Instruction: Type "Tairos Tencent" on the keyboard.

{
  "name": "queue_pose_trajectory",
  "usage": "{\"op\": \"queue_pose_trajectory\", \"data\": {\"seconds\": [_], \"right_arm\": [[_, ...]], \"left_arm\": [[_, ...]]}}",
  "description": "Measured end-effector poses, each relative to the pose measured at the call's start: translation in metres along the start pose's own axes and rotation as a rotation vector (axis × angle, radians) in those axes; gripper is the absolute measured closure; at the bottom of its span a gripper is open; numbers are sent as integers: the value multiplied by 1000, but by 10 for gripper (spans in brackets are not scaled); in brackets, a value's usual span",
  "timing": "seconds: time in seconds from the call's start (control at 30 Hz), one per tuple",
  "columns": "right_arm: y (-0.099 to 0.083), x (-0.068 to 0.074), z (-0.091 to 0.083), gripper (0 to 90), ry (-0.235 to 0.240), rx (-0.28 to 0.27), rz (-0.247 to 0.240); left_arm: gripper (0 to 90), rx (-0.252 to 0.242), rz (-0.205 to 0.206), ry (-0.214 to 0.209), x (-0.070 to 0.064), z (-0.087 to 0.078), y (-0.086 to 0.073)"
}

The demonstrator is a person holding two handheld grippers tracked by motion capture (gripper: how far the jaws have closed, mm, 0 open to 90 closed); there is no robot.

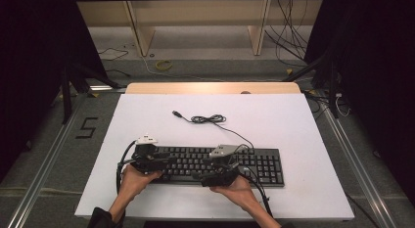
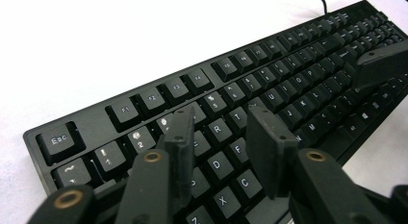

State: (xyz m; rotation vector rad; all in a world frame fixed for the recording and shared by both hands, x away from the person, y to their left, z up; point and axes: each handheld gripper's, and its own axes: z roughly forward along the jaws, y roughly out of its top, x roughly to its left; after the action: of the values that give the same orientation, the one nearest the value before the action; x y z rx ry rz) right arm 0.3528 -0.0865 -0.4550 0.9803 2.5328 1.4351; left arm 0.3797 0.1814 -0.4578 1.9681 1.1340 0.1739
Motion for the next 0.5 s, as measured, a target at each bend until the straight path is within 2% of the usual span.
{"op": "queue_pose_trajectory", "data": {"seconds": [0.5], "right_arm": [[1, -2, 2, 360, -5, 5, 3]], "left_arm": [[502, -7, -21, 1, 0, -6, -2]]}}
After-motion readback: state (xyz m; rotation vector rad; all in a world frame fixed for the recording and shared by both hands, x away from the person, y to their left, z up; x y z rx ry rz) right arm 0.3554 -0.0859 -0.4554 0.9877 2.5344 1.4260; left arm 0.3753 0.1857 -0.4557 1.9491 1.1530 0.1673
